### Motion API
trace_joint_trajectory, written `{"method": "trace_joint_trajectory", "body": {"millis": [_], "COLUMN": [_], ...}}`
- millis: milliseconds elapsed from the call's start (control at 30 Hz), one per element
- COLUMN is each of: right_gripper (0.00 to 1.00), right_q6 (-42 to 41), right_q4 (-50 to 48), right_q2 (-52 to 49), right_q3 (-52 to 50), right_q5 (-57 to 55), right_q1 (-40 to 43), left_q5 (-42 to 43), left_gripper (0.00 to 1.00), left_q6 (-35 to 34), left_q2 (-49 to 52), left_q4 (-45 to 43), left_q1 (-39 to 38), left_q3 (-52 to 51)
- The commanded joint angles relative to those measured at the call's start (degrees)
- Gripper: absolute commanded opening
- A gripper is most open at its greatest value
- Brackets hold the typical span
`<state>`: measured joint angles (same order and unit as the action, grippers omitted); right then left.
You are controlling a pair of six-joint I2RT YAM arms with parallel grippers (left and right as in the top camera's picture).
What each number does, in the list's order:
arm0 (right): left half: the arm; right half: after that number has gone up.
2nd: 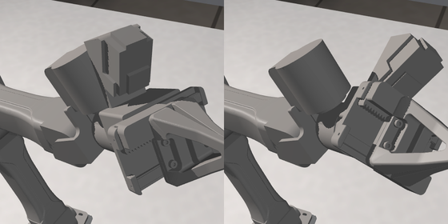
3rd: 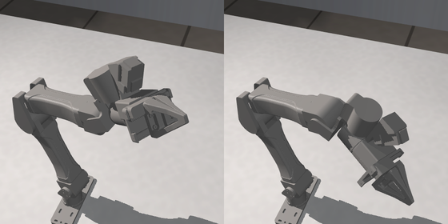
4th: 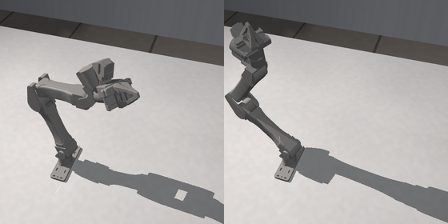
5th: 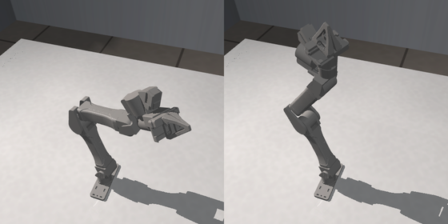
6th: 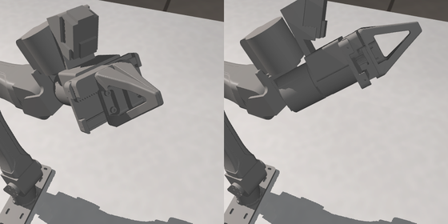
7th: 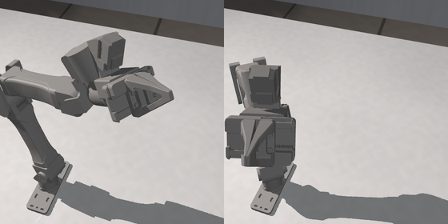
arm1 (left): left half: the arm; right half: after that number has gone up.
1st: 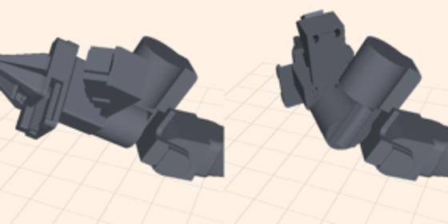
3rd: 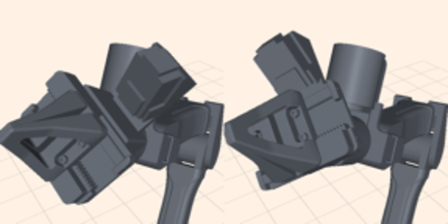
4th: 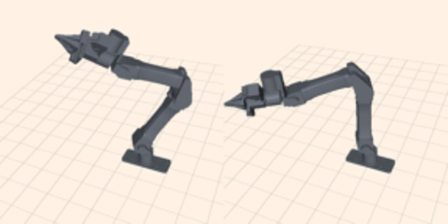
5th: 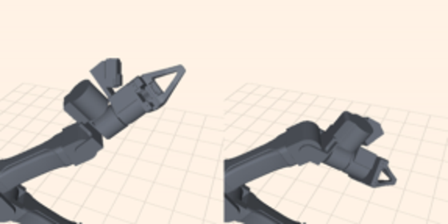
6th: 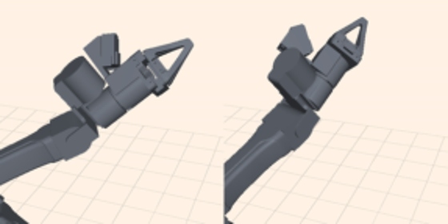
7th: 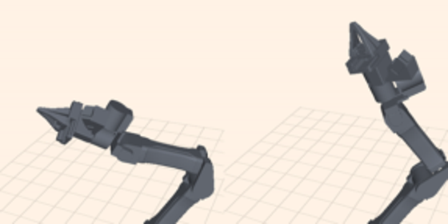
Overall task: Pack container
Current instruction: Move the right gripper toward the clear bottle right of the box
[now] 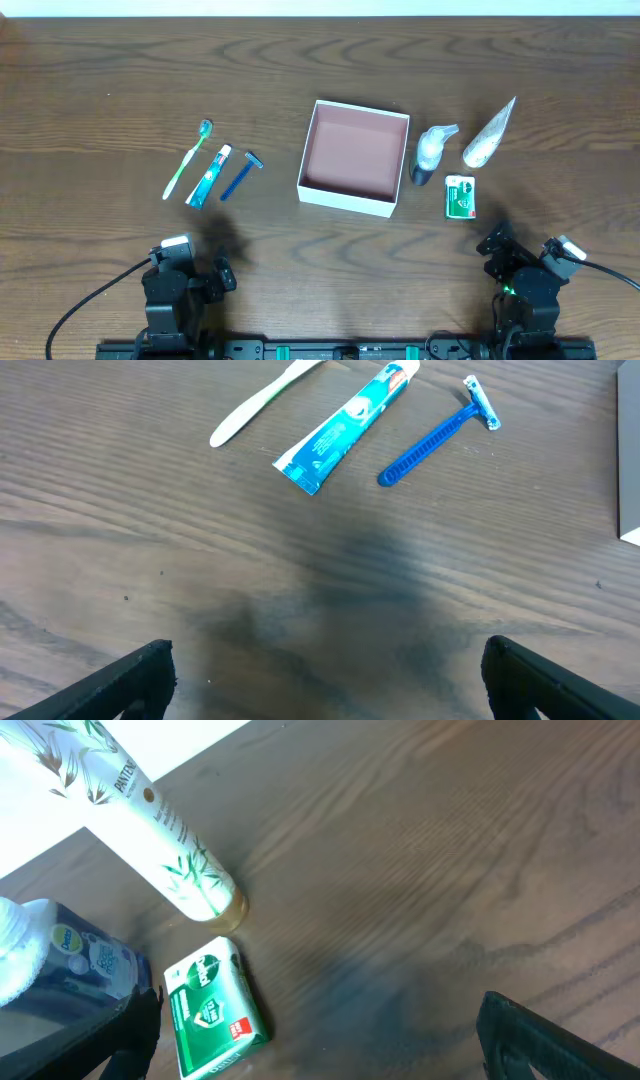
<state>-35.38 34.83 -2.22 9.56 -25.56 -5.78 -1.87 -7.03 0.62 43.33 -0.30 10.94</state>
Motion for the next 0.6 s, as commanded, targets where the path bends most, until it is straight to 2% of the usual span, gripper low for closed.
{"method": "trace_joint_trajectory", "body": {"millis": [0, 300, 400, 567], "right_gripper": [0.99, 0.99, 0.99, 0.99], "right_q6": [-0.39, -0.35, -0.28, 11.47], "right_q4": [-0.13, 0.17, 0.04, -4.66], "right_q2": [0.46, 0.46, 0.46, 0.42], "right_q3": [-0.26, -0.26, -0.24, 0.44], "right_q5": [-0.98, -0.59, 3.39, 19.47], "right_q1": [-0.98, -0.98, -0.98, -0.98], "left_q5": [0.17, 0.17, 0.17, 0.17], "left_gripper": [0.98, 0.98, 0.98, 0.98], "left_q6": [0.74, 0.74, 0.74, 0.74], "left_q2": [-0.39, -0.42, -0.39, -0.39], "left_q4": [0.46, 0.46, 0.46, 0.46], "left_q1": [-0.22, -0.22, -0.22, -0.22], "left_q3": [-0.96, -0.96, -0.96, -0.96]}}
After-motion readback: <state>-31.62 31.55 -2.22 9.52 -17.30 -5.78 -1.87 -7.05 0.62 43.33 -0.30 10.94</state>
